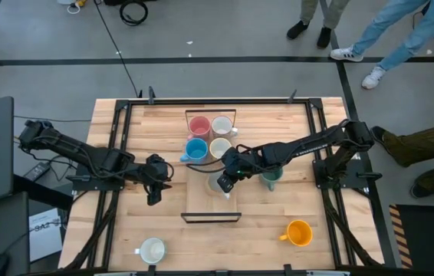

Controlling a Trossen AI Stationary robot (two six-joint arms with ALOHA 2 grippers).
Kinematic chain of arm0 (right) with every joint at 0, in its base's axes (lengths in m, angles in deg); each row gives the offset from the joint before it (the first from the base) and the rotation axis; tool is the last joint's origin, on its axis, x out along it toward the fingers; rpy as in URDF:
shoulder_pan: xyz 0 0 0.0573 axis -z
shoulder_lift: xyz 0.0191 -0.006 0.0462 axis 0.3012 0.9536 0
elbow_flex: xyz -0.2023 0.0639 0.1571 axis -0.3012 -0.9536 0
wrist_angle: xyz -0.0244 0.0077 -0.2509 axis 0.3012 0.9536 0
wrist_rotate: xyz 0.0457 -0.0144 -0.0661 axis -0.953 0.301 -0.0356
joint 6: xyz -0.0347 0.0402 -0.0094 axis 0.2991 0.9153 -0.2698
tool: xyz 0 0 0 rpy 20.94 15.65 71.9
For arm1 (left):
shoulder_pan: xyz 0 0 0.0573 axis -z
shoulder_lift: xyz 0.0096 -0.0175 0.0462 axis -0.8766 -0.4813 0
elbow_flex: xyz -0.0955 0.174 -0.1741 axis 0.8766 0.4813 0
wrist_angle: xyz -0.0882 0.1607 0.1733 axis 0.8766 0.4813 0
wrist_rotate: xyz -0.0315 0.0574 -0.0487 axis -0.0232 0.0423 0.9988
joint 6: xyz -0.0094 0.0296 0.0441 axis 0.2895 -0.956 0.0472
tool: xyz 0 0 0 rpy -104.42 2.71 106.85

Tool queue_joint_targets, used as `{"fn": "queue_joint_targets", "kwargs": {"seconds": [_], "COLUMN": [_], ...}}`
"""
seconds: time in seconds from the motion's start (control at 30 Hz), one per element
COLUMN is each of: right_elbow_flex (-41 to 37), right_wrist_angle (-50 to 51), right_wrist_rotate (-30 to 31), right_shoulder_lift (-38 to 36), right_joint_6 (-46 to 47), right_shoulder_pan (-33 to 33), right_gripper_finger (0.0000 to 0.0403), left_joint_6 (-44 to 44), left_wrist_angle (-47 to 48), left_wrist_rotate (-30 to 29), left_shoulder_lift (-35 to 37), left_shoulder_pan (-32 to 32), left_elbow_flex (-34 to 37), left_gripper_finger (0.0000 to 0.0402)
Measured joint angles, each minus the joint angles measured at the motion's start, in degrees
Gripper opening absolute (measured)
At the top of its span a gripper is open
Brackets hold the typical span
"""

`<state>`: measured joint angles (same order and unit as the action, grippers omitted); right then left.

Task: Place coffee mugs
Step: Put the yellow patterned mug on the shelf

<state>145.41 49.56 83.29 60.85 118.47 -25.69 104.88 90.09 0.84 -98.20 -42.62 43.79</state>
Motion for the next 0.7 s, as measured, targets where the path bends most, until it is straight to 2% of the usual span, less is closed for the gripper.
{"fn": "queue_joint_targets", "kwargs": {"seconds": [0.3,0.47,0.7], "right_elbow_flex": [0.0,0.7,5.8], "right_wrist_angle": [0.3,1.4,9.8], "right_wrist_rotate": [-0.1,-1.2,-1.1], "right_shoulder_lift": [-0.1,-0.1,-0.1], "right_joint_6": [-0.9,-1.8,-4.1], "right_shoulder_pan": [0.1,0.4,1.6], "right_gripper_finger": [0.0027,0.0024,0.0030], "left_joint_6": [0.0,0.0,0.1], "left_wrist_angle": [0.0,0.0,0.0], "left_wrist_rotate": [0.0,0.0,0.0], "left_shoulder_lift": [0.0,0.0,0.0], "left_shoulder_pan": [0.0,0.0,0.0], "left_elbow_flex": [0.0,0.0,0.0], "left_gripper_finger": [0.0126,0.0126,0.0126]}}
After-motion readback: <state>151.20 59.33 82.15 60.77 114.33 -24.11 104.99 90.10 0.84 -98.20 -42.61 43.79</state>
